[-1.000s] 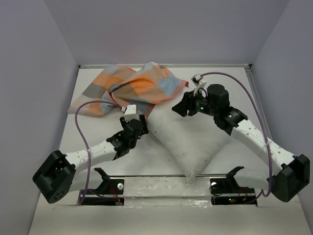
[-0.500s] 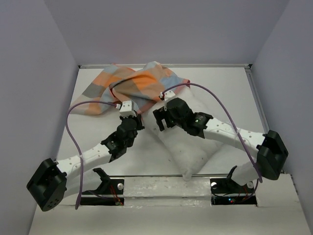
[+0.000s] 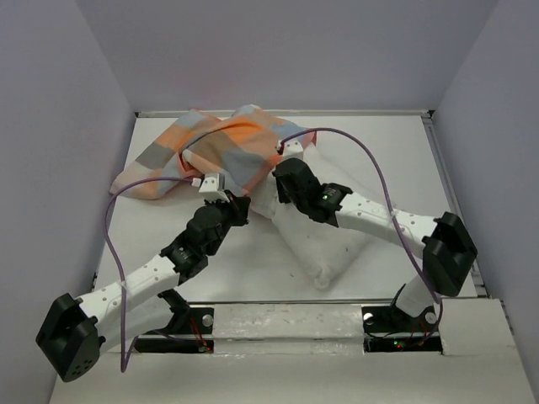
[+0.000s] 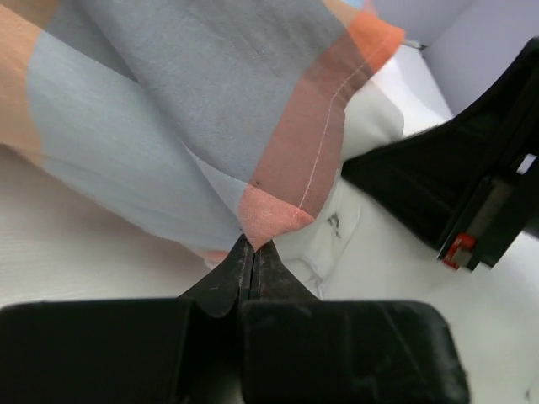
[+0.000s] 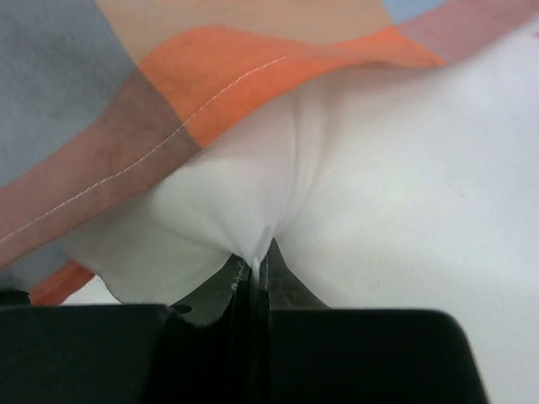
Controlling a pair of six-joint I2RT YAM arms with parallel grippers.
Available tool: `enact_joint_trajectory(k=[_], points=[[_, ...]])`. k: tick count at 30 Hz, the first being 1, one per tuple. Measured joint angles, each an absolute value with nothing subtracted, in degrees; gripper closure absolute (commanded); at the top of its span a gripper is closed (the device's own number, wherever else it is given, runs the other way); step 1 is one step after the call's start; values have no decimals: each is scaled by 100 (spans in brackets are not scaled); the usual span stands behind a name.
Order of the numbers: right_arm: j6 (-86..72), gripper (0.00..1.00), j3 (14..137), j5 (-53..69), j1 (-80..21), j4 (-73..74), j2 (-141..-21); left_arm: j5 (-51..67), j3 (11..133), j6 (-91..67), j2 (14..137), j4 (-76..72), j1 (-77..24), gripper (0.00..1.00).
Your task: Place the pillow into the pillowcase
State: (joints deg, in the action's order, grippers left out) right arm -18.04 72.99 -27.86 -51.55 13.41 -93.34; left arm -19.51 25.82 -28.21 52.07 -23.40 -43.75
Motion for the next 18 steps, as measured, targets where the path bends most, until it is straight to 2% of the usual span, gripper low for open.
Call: enact_joint_trajectory(k=[6,11,15,18], points=[[-1994,100,6532,-3103,-5085,523,-7743,-1356,2659,-2880,4941,-2368,-4383,100],[-1957,100,5800,-3369,-5332,169,-6344,-670,3778,-2716,5791,-2244,-4438,100],[-1890,100,5780,-3433,-5328,-8,-6475,-202,4882,-2641,6224,-1898,-4456,100],[-1896,100,5826,-3282,-5192,-521,-7317,-16,5312,-2729,5957,-1588,-4595,100]])
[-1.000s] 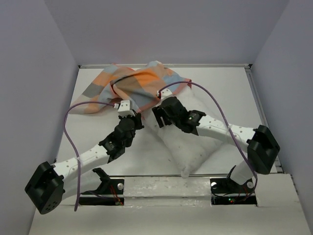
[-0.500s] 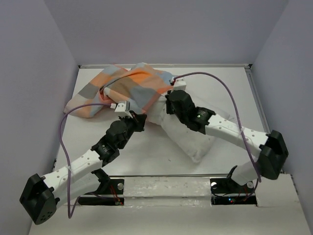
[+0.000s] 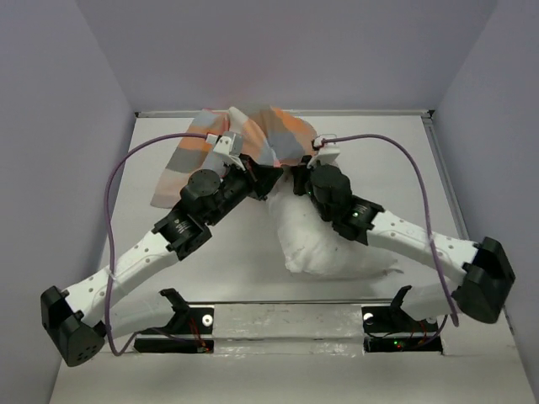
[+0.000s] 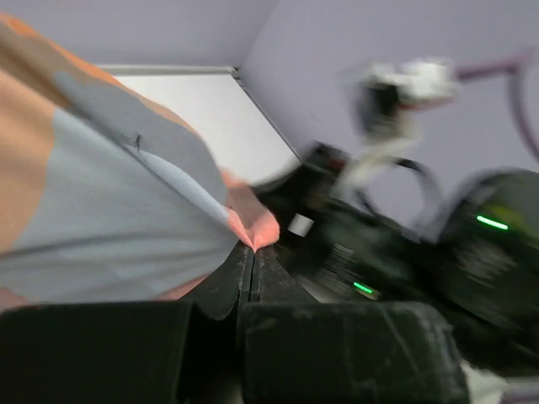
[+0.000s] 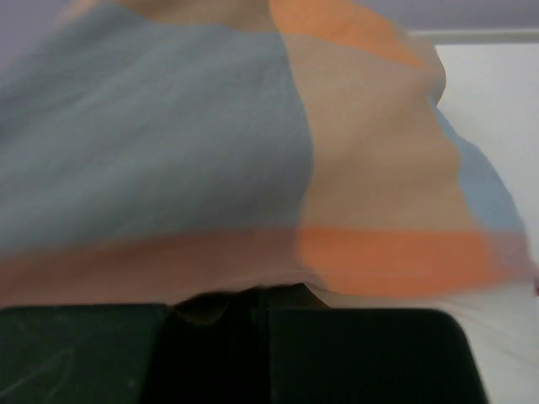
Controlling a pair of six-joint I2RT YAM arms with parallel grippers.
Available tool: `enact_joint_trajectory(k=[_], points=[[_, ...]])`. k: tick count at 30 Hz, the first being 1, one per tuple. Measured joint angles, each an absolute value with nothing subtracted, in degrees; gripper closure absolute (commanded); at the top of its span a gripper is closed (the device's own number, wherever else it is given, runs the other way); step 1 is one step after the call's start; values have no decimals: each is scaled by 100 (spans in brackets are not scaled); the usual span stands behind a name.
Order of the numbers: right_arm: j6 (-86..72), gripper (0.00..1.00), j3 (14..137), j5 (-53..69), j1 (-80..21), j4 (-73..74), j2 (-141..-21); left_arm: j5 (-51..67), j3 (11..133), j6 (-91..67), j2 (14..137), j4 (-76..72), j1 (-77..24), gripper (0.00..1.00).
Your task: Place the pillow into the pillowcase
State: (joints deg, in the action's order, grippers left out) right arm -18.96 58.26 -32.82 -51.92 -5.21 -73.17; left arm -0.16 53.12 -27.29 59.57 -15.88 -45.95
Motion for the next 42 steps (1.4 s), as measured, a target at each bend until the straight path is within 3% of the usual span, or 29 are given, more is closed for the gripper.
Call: enact_joint_trajectory(k=[5,11,15,20,24,27,33,34,35,37,38,40,42], points=[[-2097,100,5721,-2451,-4359,-1295,-8475,-36,5334,-3081,5290,-589,-4958,100],[-1962,100,5468,-2434,-4403,-1391,-7448,180,5946,-3181,5229,30,-5057,100],[-1688,100,4965,-3205,-5347,-1247,-6003,508,6167,-3183,5332,-113,-5026,100],[-1321,100,5116,-3918,-6278,-1841,-6250,954,6466,-3280,6154,-392,-5072,100],[-1772,100,5218,-3573,-5406,-2104,-7391,89,6322,-3319,6423,-362,-5242,100],[-2329,100,4974,-2926,-4595,-2108,-7762,108,5636,-3642,5817,-644,-5712,100],[-2864,100,4475,-2056,-4195,-2169,-6980,126,4281,-4283,4829,-1214,-6005,100],[-2928,100,4285,-1935,-4191,-2158,-6759,161,4112,-4405,4862,-1372,-6042,84],[-3011,100,4062,-1728,-4160,-2106,-6484,187,4023,-4477,4886,-1446,-6066,56],[-3140,100,3841,-1404,-4130,-2075,-6278,233,3837,-4571,5009,-1492,-6110,34],[-3208,100,3767,-1229,-4121,-2058,-6261,248,3817,-4646,5046,-1487,-6112,18],[-3323,100,3647,-840,-4134,-2117,-6318,285,3824,-4552,5179,-1337,-6119,9],[-3424,100,3446,-405,-4187,-2145,-6379,305,3920,-4427,5236,-969,-6119,6]])
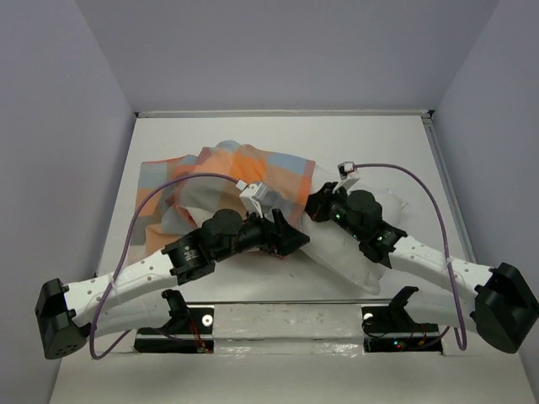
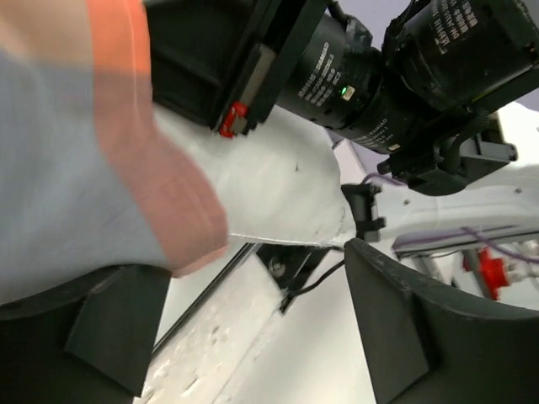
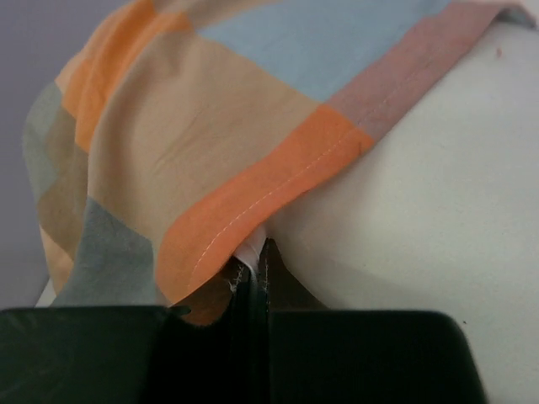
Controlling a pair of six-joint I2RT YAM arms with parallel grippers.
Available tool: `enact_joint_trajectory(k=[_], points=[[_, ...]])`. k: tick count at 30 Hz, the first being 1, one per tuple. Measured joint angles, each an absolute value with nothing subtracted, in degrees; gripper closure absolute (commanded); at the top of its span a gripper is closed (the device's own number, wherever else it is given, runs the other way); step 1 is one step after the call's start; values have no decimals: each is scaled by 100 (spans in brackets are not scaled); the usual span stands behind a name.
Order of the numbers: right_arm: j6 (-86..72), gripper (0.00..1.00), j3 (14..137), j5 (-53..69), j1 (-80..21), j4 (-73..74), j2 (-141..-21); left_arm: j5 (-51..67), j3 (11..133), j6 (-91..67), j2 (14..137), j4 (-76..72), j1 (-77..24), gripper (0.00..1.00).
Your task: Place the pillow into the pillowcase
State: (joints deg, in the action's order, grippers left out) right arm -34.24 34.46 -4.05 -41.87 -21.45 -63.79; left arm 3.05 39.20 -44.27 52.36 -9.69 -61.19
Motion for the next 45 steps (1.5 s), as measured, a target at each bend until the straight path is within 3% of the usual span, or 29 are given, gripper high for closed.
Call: enact_joint_trajectory(k=[1,2,5,6,10,12,13,14,15,16,26,29,31,32,34,35,37,40,45], points=[[-3439,91,3385,-296,-4222,-2126,-6381,298,4064,-4327,5238,-679,-6119,5],[-3444,67,3315,-97,-4263,-2043,-6377,292,4228,-4226,5238,-429,-6119,5],[-3404,30,3245,270,-4340,-1605,-6139,64,5146,-3789,5231,239,-6136,6],[-3406,28,3229,325,-4348,-1476,-6010,-128,5470,-3640,5225,327,-6143,8],[-3218,33,3304,287,-4359,-569,-5170,-972,6580,-3076,5468,694,-6121,15],[-3153,43,3498,-12,-4357,102,-4873,-1476,7170,-2779,5819,906,-6097,19],[-3120,52,3614,-217,-4357,397,-4724,-1610,7319,-2681,5964,956,-6090,21],[-3103,77,3734,-469,-4357,738,-4624,-1852,7537,-2484,6263,1068,-6064,21],[-3074,94,3806,-635,-4357,904,-4547,-2005,7701,-2309,6600,1129,-6053,21],[-3022,100,3911,-952,-4357,1142,-4440,-2078,7789,-2204,6849,1175,-6053,21],[-3017,100,4239,-2320,-4278,2084,-4217,-2995,8348,-982,9706,1957,-6040,22],[-2998,100,4239,-2453,-4272,2158,-4143,-3199,8468,-792,9845,1953,-6038,31],[-2982,89,4239,-2495,-4272,2163,-4099,-3448,8556,-705,9850,1946,-6040,39],[-2976,69,4239,-2504,-4272,2158,-4082,-3597,8586,-657,9850,1931,-6040,44],[-2930,45,4239,-2493,-4241,2115,-4110,-3931,8597,-565,9863,1863,-6029,57],[-2858,29,4241,-2499,-4230,2091,-4141,-4091,8597,-506,9883,1828,-6027,62],[-2635,16,4298,-2381,-4049,1977,-4438,-4342,8593,-395,9946,1704,-6023,80],[-2285,7,4508,-1806,-3503,1594,-5043,-4515,8586,-239,10027,1435,-5986,99],[-1787,6,5050,-97,-2375,854,-6681,-4491,8591,-165,10088,1179,-5854,100]])
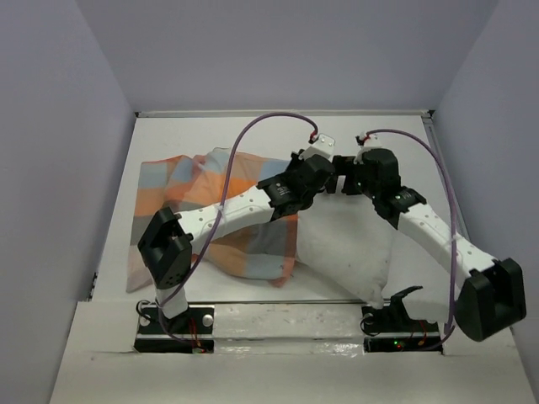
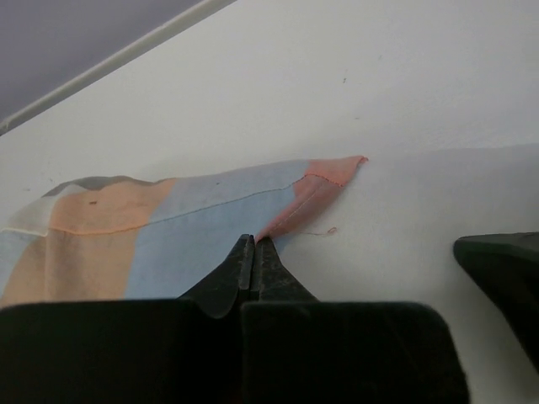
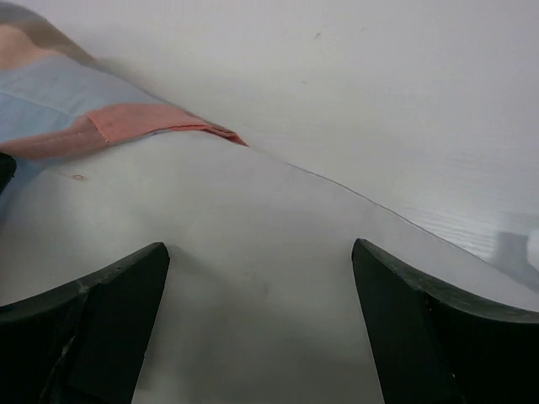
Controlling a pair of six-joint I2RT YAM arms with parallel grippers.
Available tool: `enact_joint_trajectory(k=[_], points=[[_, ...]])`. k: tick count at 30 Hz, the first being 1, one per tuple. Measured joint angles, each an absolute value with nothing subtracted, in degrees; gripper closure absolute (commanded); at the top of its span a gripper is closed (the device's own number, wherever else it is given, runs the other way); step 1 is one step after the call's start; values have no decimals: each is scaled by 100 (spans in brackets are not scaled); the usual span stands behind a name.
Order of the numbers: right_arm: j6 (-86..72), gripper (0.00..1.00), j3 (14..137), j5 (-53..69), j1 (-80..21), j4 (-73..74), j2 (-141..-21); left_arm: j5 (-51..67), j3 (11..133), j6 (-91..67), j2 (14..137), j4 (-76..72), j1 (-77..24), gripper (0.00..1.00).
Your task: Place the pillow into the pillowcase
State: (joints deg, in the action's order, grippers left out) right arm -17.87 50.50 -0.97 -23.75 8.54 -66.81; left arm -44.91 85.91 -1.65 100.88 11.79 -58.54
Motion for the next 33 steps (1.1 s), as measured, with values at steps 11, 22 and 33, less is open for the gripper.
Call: enact_joint_trajectory(k=[11,22,33], points=[[-2095,100,4427,2963,-2644,-873,-7229,-2429,9159,-1037,10086,770,-4963,100],[-3166,100,4298,3957,-3028,-3127,-7102,-989,9813,-2176,9907,954,-5046,100],[-4064,100,3940,3769,-1953,-4547,-7760,-1107,7891,-2995,7996,344,-5581,100]])
